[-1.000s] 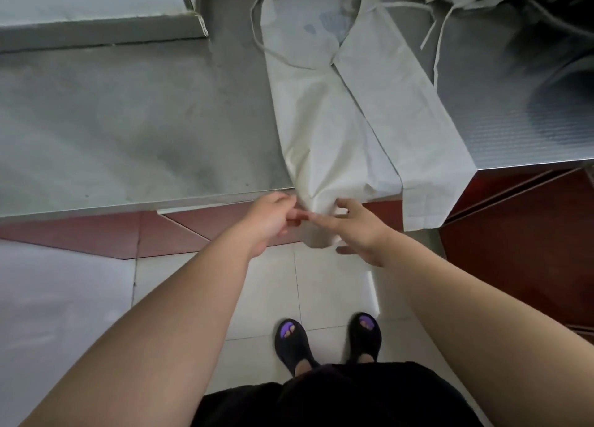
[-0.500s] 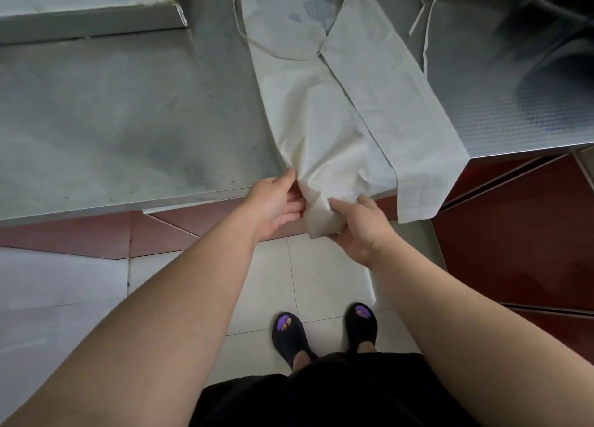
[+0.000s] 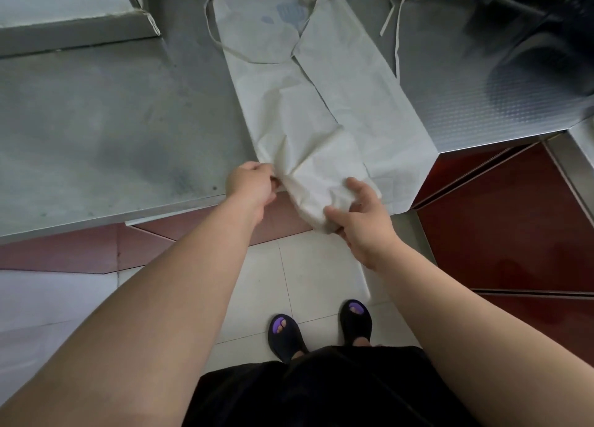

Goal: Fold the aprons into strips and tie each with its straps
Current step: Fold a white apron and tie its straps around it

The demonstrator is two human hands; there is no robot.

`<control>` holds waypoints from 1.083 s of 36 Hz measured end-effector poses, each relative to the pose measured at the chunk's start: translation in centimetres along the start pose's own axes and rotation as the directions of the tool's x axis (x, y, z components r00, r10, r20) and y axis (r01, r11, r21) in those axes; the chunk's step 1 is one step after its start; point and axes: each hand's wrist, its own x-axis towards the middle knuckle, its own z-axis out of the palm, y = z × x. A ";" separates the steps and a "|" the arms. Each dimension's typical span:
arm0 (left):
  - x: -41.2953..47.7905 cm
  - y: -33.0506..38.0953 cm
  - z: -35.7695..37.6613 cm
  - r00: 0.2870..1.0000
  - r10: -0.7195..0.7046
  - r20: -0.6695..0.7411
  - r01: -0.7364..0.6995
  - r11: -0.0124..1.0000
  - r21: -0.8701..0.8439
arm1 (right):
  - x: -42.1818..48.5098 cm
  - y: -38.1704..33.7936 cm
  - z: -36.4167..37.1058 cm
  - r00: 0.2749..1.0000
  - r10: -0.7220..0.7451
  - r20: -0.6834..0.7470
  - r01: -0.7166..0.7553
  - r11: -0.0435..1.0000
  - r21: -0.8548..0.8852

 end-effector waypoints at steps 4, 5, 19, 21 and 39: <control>0.7 -0.5 -1.1 0.988 0.142 -0.057 -0.126 0.965 0.230 | 0.7 0.4 -1.4 0.986 -0.006 -0.166 0.001 1.000 -0.031; 0.7 -0.6 -1.1 0.986 0.152 -0.062 -0.133 0.960 0.248 | 0.7 0.4 -1.3 0.989 -0.003 -0.149 -0.005 0.998 -0.055; -2.1 -0.2 -2.2 0.923 0.082 0.377 -0.036 0.991 -0.126 | 0.8 -0.9 1.2 0.995 0.088 -0.055 -0.079 0.984 0.159; -2.3 -0.8 -2.3 0.900 0.017 0.435 0.011 0.998 -0.061 | 0.8 -1.2 1.6 0.998 0.062 0.005 -0.062 0.982 0.176; -4.5 -4.0 -2.7 0.846 -0.165 0.507 0.209 0.978 -0.031 | 0.0 -0.1 1.3 0.993 0.058 0.102 -0.050 0.996 -0.079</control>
